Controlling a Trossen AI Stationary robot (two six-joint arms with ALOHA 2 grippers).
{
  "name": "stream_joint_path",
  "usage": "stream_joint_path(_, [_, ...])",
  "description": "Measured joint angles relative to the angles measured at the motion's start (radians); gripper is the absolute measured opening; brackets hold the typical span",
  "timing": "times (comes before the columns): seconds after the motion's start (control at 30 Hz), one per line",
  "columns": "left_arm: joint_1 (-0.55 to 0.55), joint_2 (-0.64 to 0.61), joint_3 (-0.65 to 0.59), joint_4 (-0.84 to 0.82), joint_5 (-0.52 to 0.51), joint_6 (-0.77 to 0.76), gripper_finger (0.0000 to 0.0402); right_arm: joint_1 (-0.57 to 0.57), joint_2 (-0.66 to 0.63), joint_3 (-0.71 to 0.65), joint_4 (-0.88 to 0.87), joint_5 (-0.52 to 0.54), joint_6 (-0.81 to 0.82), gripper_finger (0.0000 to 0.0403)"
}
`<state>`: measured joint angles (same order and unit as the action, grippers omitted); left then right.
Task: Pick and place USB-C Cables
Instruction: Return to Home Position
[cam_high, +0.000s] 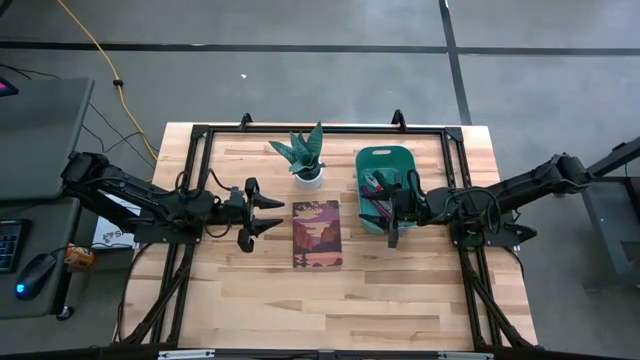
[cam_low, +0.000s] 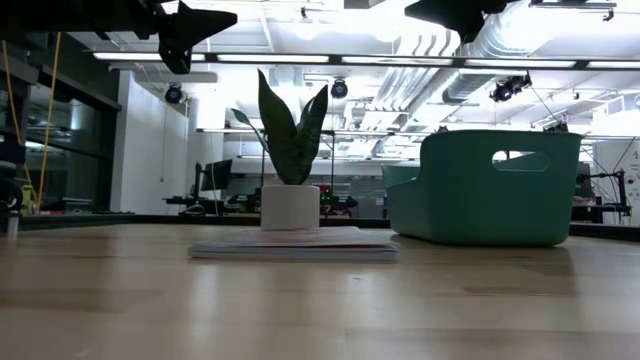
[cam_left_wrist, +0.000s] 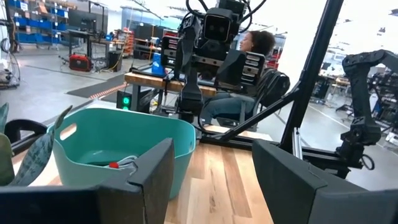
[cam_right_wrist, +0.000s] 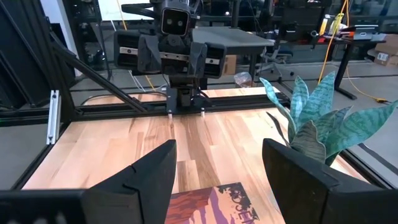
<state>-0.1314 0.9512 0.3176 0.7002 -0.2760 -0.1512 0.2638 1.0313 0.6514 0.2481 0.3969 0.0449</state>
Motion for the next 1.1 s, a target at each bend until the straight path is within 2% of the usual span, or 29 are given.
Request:
stream_joint_path(0.23, [0.000, -0.004, 0.000, -0.002, 0.011, 0.018, 0.0196, 0.000, 0.000, 0.000, -0.003, -0.015, 0.000, 0.0229])
stream_joint_path(0.37, [0.000, -0.068, 0.000, -0.056, 0.033, 0.024, 0.0191, 0.000, 0.000, 0.000, -0.031, -0.016, -0.001, 0.0229])
stream_joint_path(0.5, [0.005, -0.229, 0.000, -0.240, 0.038, 0.070, 0.0155, 0.000, 0.000, 0.000, -0.056, -0.016, 0.004, 0.0229])
stream_joint_path(0.57, [0.027, -0.339, 0.000, -0.368, -0.002, 0.091, 0.0118, 0.000, 0.000, 0.000, -0.057, -0.017, 0.008, 0.0229])
stream_joint_path(0.67, [0.087, -0.510, 0.000, -0.563, -0.054, 0.080, 0.0041, 0.000, 0.000, 0.000, -0.057, -0.017, 0.013, 0.0229])
stream_joint_path(0.73, [0.135, -0.620, 0.000, -0.680, -0.057, 0.046, 0.0012, 0.000, 0.000, 0.000, -0.057, -0.018, 0.027, 0.0229])
stream_joint_path(0.87, [0.201, -0.795, -0.003, -0.836, -0.005, -0.020, 0.0005, 0.000, 0.000, 0.000, -0.058, -0.021, 0.026, 0.0229])
stream_joint_path(1.0, [0.208, -0.911, -0.072, -0.840, 0.033, -0.053, 0.0001, 0.000, 0.000, 0.000, -0.058, -0.020, 0.026, 0.0229])
stream_joint_path(1.1, [0.208, -0.949, -0.160, -0.791, 0.038, -0.065, 0.0001, 0.000, 0.000, 0.000, -0.074, -0.020, 0.041, 0.0229])
